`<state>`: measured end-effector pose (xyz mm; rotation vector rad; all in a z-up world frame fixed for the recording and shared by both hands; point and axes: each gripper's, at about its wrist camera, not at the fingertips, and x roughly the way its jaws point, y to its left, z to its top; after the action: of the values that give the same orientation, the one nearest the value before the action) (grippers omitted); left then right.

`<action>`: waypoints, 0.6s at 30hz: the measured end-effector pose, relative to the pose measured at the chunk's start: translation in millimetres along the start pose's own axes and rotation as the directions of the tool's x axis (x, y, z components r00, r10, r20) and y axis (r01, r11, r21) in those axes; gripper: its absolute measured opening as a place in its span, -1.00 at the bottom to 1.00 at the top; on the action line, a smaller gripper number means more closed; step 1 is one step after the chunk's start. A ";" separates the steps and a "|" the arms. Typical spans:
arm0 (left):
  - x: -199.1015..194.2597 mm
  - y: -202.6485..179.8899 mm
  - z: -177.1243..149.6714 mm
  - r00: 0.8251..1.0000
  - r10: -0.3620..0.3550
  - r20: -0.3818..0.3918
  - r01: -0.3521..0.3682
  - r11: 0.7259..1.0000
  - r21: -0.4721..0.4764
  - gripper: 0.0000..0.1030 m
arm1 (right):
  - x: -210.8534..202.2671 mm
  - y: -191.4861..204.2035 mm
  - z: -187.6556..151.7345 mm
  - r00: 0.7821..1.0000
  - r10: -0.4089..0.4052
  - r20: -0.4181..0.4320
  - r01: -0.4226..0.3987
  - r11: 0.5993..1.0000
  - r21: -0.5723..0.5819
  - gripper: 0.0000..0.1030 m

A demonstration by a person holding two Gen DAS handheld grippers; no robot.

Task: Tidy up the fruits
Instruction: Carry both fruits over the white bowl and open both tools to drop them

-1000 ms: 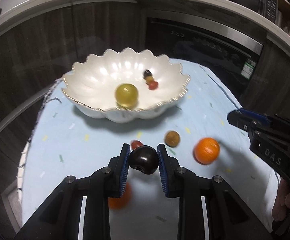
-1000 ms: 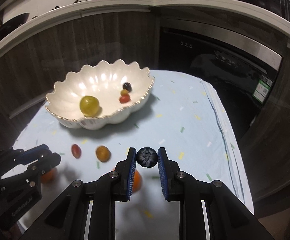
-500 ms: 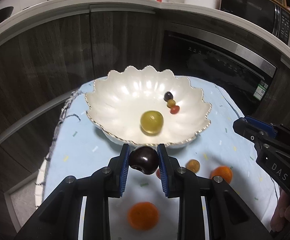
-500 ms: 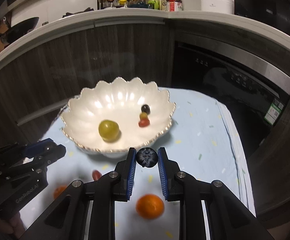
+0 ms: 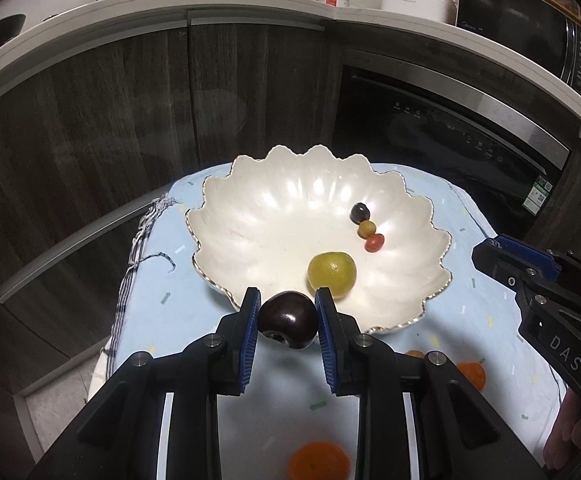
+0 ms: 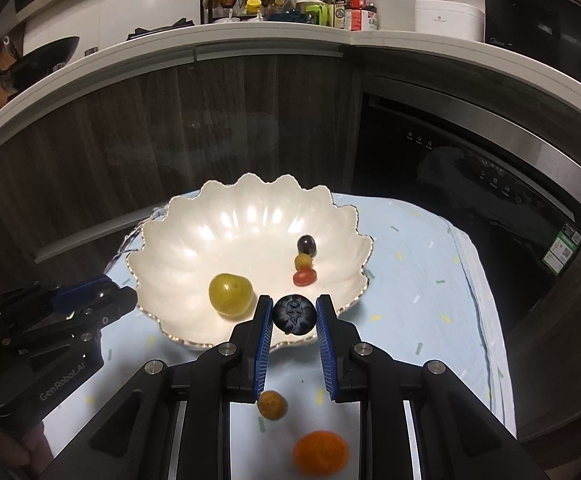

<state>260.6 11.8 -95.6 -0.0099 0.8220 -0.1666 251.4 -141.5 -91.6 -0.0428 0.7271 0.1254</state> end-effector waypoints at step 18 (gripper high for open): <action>40.3 9.8 18.4 0.999 0.013 -0.042 -0.013 1.000 0.004 -0.45 | 48.8 0.8 10.9 0.996 0.017 -0.088 -0.016 1.000 0.008 -0.54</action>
<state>302.3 14.4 -113.2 0.0026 0.8632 -0.1566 294.6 -134.9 -116.0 -0.0357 0.8159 0.1373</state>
